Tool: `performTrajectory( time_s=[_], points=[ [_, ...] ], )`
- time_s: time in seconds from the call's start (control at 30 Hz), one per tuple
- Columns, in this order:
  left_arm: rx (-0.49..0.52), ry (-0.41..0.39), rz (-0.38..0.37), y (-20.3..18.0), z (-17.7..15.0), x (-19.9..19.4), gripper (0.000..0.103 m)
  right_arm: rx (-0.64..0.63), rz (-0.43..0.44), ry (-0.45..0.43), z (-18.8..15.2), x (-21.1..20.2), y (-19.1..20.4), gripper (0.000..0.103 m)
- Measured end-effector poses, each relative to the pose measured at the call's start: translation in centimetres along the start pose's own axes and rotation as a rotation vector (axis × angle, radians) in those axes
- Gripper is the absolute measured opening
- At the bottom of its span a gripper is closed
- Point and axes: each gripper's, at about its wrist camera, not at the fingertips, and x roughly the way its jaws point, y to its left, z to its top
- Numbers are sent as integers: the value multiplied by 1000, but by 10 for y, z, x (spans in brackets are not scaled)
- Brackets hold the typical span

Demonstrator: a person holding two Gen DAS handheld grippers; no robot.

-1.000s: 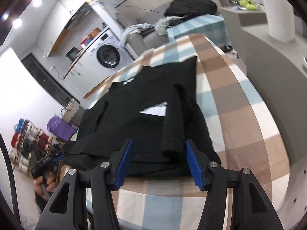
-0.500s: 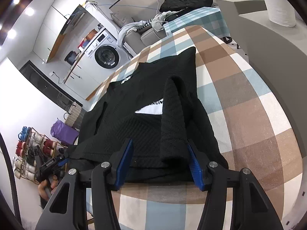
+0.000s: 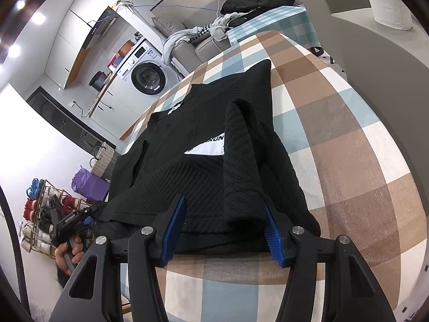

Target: Fold small clothes

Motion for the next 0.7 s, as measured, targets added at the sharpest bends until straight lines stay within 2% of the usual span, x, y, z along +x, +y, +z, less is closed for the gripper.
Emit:
performTrajectory(
  time_s=[0.03,0.13,0.27,0.3,0.37,0.4,0.43,0.57,0.7],
  points=[
    [-10,-7,-3,1,1,0,19,4,0,1,0,1,0,56],
    [-38,-30,-23,0,2,-2,9,37,13,4,2,4,-2,56],
    [-29,-68,-28,-7,-2,-14,6,94,43,-2,8,8,-7,56],
    [-25,-78,-32,-8,-3,-19,6,99,43,-7,10,9,-7,52],
    [-20,-101,-36,-12,-6,-28,5,105,38,-11,11,11,-5,32],
    [-15,-110,-40,-13,-8,-34,5,101,36,-13,12,11,-5,17],
    [-12,-121,-45,-14,-9,-39,5,94,32,-21,12,9,-3,9],
    [-12,-171,-75,-17,-5,-60,5,61,69,-79,18,-6,7,7],
    [23,-214,-85,-29,14,-68,5,69,120,-148,39,-20,13,7]
  ],
)
